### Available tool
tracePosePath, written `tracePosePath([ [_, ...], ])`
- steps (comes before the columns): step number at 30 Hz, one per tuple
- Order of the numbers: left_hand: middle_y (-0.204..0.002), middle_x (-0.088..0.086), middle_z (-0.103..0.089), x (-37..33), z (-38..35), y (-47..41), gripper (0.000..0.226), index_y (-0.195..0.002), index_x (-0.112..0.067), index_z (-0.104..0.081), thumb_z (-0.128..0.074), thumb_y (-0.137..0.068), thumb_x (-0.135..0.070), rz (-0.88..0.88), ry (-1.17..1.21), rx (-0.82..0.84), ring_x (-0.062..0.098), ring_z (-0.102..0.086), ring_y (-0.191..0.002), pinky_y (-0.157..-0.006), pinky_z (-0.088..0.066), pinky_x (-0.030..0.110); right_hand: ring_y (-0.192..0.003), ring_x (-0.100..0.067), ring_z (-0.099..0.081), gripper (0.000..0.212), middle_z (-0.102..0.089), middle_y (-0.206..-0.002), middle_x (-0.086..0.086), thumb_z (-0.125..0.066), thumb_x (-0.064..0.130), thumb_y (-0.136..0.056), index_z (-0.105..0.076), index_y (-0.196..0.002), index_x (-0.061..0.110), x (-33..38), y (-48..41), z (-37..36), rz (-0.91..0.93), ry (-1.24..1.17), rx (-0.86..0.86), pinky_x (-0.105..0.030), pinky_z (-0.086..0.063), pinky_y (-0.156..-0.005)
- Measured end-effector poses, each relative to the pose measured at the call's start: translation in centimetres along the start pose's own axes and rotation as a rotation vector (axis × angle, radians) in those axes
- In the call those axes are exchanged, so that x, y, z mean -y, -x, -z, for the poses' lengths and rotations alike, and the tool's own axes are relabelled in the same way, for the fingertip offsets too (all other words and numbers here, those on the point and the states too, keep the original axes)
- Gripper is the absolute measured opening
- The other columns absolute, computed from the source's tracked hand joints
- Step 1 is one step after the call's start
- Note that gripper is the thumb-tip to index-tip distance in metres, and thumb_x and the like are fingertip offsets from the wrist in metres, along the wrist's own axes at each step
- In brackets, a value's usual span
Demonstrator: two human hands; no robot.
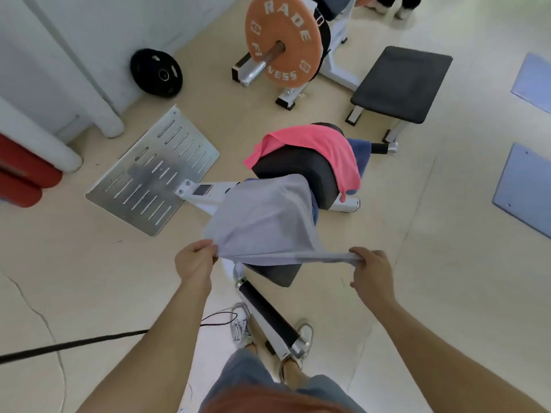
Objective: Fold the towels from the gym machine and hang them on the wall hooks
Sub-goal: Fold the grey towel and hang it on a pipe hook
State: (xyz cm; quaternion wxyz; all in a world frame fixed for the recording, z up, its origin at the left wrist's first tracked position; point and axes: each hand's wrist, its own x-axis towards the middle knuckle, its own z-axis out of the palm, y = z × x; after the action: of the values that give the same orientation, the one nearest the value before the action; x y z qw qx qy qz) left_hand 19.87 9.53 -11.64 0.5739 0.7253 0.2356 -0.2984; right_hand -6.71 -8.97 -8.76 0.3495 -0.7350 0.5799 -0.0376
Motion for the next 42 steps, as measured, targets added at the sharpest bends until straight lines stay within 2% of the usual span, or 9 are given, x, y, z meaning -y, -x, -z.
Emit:
tracePosePath([
  [4, -0.105, 0.008, -0.061, -1.9, -0.7, 0.3, 0.05, -0.112, -0.013, -0.065, -0.05, -0.071, 0.01, -0.167, -0.256, 0.138, 0.024, -0.056, -0.087, -0.071, -0.05, 0.029, -0.096, -0.025, -0.056, 0.036, -0.052, -0.108, -0.004, -0.043, -0.013, -0.087, -0.069, -0.103, 0.005, 5.9, -0.3, 0.6, 0.218, -0.147, -0.046, -0.039, -0.057, -0.075],
  [8, -0.124, -0.001, -0.06, -2.6, -2.6, 3.0, 0.049, -0.124, -0.021, -0.062, -0.054, -0.079, -0.003, -0.693, -0.837, 0.441, 0.02, -0.054, -0.115, -0.097, -0.044, 0.031, -0.09, -0.015, -0.054, 0.029, -0.057, -0.1, -0.001, -0.048, -0.007, -0.087, -0.071, -0.098, 0.006, 11.5, -0.8, 0.1, 0.533, -0.014, 0.019, -0.018, -0.045, -0.082],
  [13, -0.097, -0.001, -0.071, -0.5, -3.8, 4.0, 0.025, -0.086, -0.026, -0.073, -0.05, -0.082, -0.02, -0.721, -1.125, 0.666, 0.024, -0.062, -0.092, -0.077, -0.053, 0.037, -0.072, -0.023, -0.051, 0.02, -0.058, -0.08, -0.007, -0.053, 0.0, -0.075, -0.065, -0.089, 0.007, 14.5, -2.3, -2.3, 0.611, 0.08, 0.211, -0.038, -0.045, -0.065],
  [20, -0.06, -0.004, -0.054, -1.7, -6.9, 4.5, 0.03, -0.067, -0.012, -0.053, -0.054, -0.09, -0.03, -0.413, -0.663, 0.225, 0.005, -0.047, -0.055, -0.055, -0.034, 0.026, -0.103, -0.026, -0.059, 0.026, -0.065, -0.107, -0.015, -0.046, 0.01, -0.093, -0.068, -0.105, 0.005, 13.9, -7.0, -6.1, 0.599, 0.308, 0.659, -0.032, -0.044, -0.09],
  [23, -0.057, -0.003, -0.056, -1.9, -7.4, 4.2, 0.037, -0.066, -0.004, -0.062, -0.052, -0.093, -0.026, -0.303, -0.574, 0.155, 0.006, -0.047, -0.052, -0.048, -0.034, 0.015, -0.1, -0.011, -0.051, 0.027, -0.061, -0.116, -0.011, -0.05, 0.01, -0.094, -0.065, -0.117, 0.011, 13.9, -7.4, -7.6, 0.706, 0.354, 0.656, -0.009, -0.033, -0.09],
  [28, -0.068, 0.0, -0.065, -2.1, -7.4, 4.1, 0.019, -0.07, -0.017, -0.068, -0.059, -0.086, -0.016, 0.038, -0.27, 0.157, 0.016, -0.059, -0.067, -0.069, -0.05, 0.028, -0.098, -0.022, -0.054, 0.042, -0.048, -0.117, -0.003, -0.05, 0.018, -0.092, -0.05, -0.134, 0.026, 13.7, -7.4, -7.7, 0.809, 0.368, 0.667, -0.036, -0.049, -0.083],
  [31, -0.05, -0.001, -0.053, -2.2, -7.3, 3.9, 0.02, -0.063, -0.015, -0.058, -0.057, -0.082, -0.02, 0.217, -0.064, 0.074, 0.012, -0.046, -0.04, -0.042, -0.037, 0.02, -0.101, -0.022, -0.058, 0.048, -0.048, -0.119, -0.001, -0.052, 0.023, -0.09, -0.045, -0.135, 0.036, 13.6, -8.1, -8.6, 0.911, 0.61, 0.695, -0.036, -0.052, -0.081],
  [39, -0.056, 0.007, -0.047, -3.1, -7.1, 2.1, 0.023, -0.072, -0.007, -0.054, -0.06, -0.089, -0.022, 0.31, 0.104, -0.127, 0.017, -0.037, -0.042, -0.037, -0.03, 0.017, -0.094, -0.025, -0.059, 0.019, -0.054, -0.101, -0.002, -0.05, 0.014, -0.088, -0.055, -0.102, 0.027, 14.6, -7.3, -8.1, 0.943, 0.587, 0.66, -0.037, -0.047, -0.073],
  [42, -0.068, 0.009, -0.059, -4.9, -7.1, 2.0, 0.01, -0.074, -0.009, -0.06, -0.063, -0.083, -0.008, 0.151, 0.162, -0.2, 0.023, -0.055, -0.057, -0.05, -0.047, 0.025, -0.085, -0.021, -0.053, 0.019, -0.056, -0.093, -0.003, -0.047, 0.015, -0.092, -0.057, -0.106, 0.023, 16.1, -7.1, -5.9, 0.896, 0.569, 0.754, -0.034, -0.049, -0.081],
])
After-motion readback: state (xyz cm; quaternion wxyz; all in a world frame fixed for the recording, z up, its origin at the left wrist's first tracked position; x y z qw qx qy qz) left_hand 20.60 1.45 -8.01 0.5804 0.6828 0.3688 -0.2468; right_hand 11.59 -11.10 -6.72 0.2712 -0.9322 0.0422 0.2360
